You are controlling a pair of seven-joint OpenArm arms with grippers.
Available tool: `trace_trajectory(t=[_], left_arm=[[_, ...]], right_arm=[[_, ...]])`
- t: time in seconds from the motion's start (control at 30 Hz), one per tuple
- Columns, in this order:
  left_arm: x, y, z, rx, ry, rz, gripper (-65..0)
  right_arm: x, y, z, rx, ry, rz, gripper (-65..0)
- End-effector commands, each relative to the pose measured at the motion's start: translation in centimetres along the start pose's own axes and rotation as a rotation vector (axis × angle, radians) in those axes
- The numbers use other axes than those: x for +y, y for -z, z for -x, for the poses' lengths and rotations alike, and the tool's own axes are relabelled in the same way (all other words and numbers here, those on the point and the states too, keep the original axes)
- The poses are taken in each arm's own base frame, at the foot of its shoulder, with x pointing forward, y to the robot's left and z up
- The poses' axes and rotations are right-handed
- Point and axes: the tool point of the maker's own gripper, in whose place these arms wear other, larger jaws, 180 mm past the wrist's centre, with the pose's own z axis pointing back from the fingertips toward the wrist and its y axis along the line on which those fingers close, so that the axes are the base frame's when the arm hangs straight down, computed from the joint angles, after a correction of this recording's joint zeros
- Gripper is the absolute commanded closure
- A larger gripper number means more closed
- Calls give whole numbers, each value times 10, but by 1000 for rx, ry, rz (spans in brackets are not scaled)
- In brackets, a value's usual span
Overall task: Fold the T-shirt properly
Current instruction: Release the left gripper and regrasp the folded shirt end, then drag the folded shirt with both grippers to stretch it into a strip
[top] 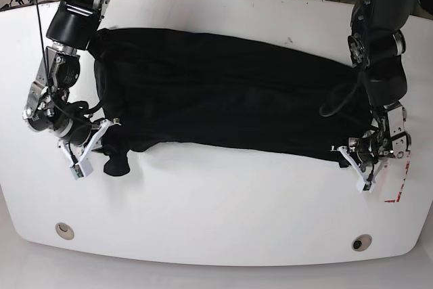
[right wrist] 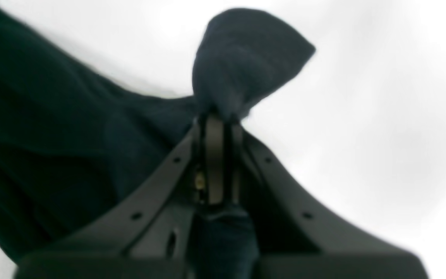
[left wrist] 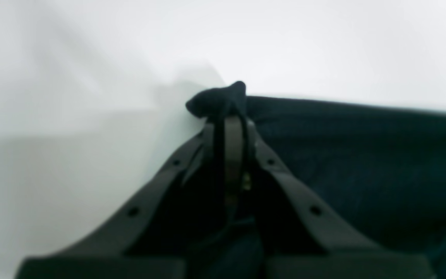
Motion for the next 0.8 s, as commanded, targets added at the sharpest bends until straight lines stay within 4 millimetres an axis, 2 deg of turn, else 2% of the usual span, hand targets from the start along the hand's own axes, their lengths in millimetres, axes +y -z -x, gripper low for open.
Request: trace_trajectory(t=[0.0,0.17,0.33,0.47,0.77], left_arm=[[18,-28,-41,-109,37,-52,0],[23,-56,-41,-104,142,-110,0],[23,-72,-32,-83,219,-145,0],[22,-78,-22,-78,242,-167,0],[21,-82,-3,-61,265,-184,0]], right_arm=[[-10,-18,-29,-64,-58,43,0],[-10,-35,-25,-38,-77,86,0],[-3,-50,-17,-69,-20,73,0],[3,-58,-4,-80,18,44,0],[40,-79,39,-113,106,-84,0]])
